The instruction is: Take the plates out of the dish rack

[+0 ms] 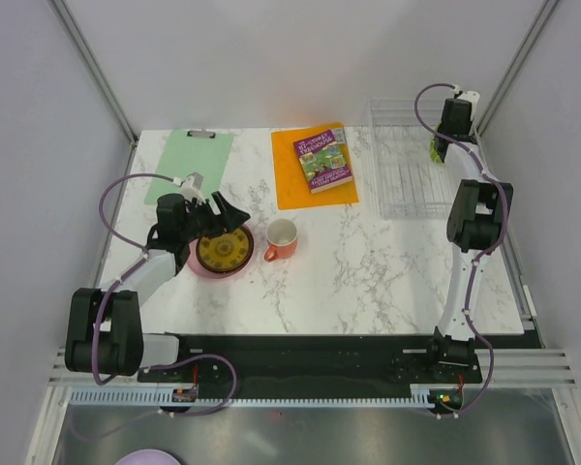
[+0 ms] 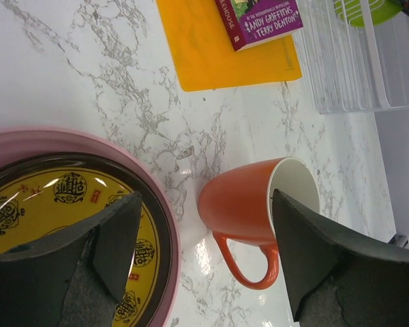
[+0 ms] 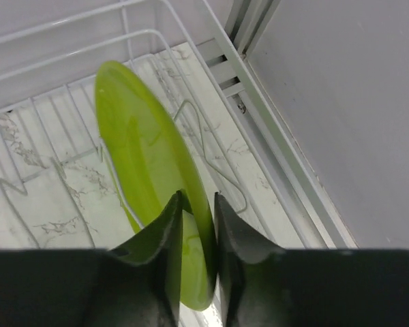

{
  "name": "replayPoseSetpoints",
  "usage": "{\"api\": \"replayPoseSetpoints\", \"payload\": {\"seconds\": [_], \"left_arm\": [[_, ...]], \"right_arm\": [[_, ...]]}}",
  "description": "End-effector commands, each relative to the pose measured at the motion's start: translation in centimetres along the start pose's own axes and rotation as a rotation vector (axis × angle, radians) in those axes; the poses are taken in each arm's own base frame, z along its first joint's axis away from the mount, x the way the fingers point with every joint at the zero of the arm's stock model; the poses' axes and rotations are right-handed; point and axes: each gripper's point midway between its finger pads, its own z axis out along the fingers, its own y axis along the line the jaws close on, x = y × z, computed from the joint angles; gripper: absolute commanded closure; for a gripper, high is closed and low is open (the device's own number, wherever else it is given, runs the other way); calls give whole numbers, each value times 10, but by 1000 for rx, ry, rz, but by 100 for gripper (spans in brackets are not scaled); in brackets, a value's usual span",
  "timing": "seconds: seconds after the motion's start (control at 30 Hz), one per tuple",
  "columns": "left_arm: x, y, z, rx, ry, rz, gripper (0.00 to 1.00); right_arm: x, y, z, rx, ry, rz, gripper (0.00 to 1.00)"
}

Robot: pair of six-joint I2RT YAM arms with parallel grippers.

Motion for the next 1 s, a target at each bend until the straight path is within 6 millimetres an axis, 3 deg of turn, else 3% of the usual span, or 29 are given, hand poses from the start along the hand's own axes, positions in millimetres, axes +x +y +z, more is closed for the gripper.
{"api": "replayPoseSetpoints", "payload": {"seconds": [0.0,0.1,0.3,0.33,0.47,0.67,0.73,0.8,0.83,0.87,0.93,0.97], "left_arm": [[-17,-11,5,48,-47,67,17],[-14,-10,5,46,-42,60,18],[-13,-12,1,46,-51,57,19],[-14,-13,-1,45,-56,59,19],[-14,-12,-6,20,-53,63,18],[-13,-10,-15,-14,-59,81,16],[-19,-17,-15,13,-79,76,14],[-29,-28,-13,51,-98,77,14],[-33,-33,-8,76,-100,59,14],[-44,-48,-4,118,-112,73,14],[-49,-57,8,139,-92,75,13],[-59,-71,13,167,-103,90,13]], "right_arm": [[-28,7,0,-68,-63,21,79],[-37,10,-6,-94,-81,23,94],[-66,-1,-32,1,-152,-45,98],[-68,-11,-37,73,-168,-62,98],[-100,-25,-82,220,-265,-99,98],[-127,-62,-132,351,-329,-78,94],[-125,-69,-142,357,-325,-68,94],[-138,-78,-162,345,-344,-26,94],[-131,-78,-166,325,-321,-33,94],[-142,-83,-181,302,-346,28,94],[-136,-65,-196,207,-324,16,94],[-146,-61,-211,142,-347,79,94]]}}
